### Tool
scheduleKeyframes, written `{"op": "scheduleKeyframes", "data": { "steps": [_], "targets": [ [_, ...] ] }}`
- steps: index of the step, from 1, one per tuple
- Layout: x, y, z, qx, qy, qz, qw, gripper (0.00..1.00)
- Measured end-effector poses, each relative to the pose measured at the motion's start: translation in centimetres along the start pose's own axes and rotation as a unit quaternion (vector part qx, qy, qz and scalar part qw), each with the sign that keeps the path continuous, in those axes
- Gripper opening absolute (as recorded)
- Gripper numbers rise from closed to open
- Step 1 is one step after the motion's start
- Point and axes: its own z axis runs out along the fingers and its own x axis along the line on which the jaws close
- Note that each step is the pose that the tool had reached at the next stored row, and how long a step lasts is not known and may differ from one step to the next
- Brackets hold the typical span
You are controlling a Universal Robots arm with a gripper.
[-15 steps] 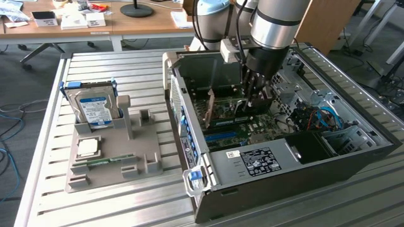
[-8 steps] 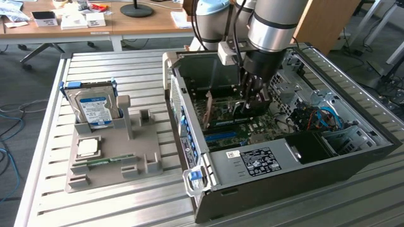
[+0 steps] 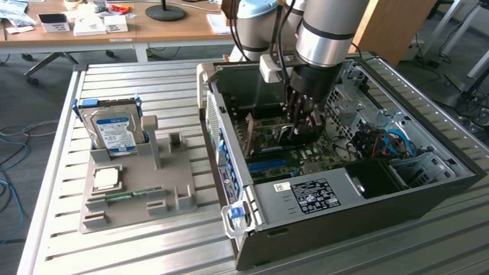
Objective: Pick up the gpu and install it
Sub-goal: 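Insert the gpu into the slot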
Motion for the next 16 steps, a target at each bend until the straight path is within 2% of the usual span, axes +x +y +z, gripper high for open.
{"op": "scheduleKeyframes", "data": {
  "steps": [16],
  "targets": [
    [0.27, 0.36, 1.01, 0.0000, 0.0000, 0.000, 1.0000, 0.27]
  ]
}}
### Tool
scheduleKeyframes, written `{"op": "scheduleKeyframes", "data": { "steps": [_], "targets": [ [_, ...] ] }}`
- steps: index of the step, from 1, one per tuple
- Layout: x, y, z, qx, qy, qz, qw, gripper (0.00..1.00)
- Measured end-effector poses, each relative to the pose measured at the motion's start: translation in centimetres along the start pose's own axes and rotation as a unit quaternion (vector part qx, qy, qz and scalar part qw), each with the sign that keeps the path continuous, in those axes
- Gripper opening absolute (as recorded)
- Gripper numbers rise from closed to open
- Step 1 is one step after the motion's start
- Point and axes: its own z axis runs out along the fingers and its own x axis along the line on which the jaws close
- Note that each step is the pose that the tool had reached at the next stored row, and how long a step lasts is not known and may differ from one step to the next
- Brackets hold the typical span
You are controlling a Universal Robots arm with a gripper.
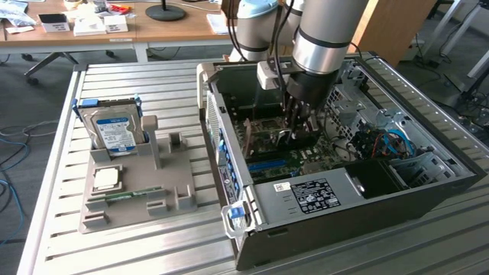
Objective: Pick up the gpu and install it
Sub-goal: 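Insert the gpu into the slot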
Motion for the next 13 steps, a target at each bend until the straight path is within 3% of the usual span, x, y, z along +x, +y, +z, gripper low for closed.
{"op": "scheduleKeyframes", "data": {
  "steps": [13],
  "targets": [
    [0.1, 0.77, 1.32, 0.0000, 0.0000, 0.000, 1.0000, 0.27]
  ]
}}
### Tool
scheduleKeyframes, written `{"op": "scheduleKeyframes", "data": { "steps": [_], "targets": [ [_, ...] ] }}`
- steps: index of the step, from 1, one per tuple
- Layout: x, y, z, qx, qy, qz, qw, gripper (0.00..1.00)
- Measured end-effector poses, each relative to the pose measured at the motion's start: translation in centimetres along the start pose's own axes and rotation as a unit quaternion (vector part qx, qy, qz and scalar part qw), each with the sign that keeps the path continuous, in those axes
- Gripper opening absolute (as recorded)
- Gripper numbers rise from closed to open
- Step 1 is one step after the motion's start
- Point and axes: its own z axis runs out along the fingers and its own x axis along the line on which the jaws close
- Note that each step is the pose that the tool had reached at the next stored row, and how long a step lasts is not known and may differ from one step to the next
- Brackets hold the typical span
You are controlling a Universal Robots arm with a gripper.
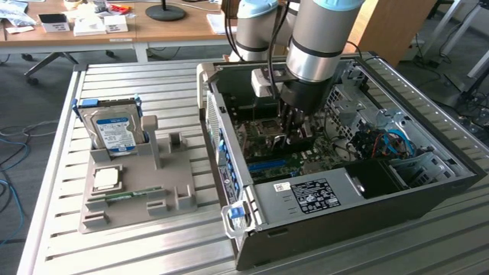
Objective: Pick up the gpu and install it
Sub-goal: 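Insert the gpu into the slot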
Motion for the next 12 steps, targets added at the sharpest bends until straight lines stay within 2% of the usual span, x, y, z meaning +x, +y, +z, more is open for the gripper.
{"op": "scheduleKeyframes", "data": {
  "steps": [12],
  "targets": [
    [0.02, 0.21, 0.21, 0.0000, 0.0000, 0.000, 1.0000, 0.27]
  ]
}}
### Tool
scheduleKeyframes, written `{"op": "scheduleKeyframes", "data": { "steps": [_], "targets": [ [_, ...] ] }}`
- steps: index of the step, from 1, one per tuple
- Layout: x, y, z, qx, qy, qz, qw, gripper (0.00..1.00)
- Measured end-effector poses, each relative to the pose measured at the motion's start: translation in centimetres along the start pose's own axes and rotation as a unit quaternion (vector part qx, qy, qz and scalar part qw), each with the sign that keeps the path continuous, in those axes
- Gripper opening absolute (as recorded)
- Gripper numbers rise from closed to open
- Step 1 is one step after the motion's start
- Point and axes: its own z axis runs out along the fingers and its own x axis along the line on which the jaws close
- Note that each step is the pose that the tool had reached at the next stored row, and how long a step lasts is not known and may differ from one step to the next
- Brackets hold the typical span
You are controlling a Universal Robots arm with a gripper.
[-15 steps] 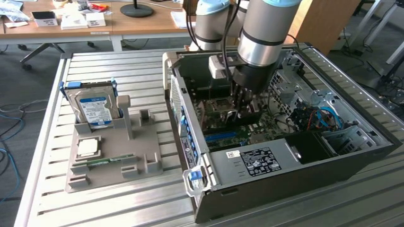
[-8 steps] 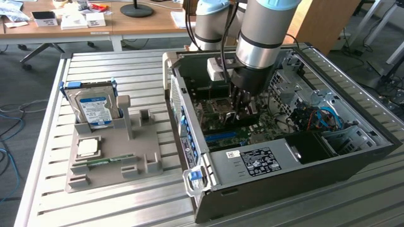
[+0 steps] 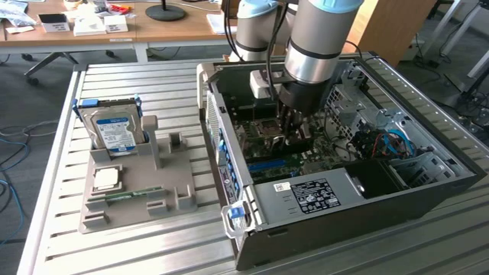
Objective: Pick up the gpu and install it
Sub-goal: 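Insert the gpu into the slot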
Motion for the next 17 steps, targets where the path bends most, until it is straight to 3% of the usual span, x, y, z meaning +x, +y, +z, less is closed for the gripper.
{"op": "scheduleKeyframes", "data": {
  "steps": [17],
  "targets": [
    [0.17, 0.30, 0.35, 0.0000, 0.0000, 0.000, 1.0000, 0.27]
  ]
}}
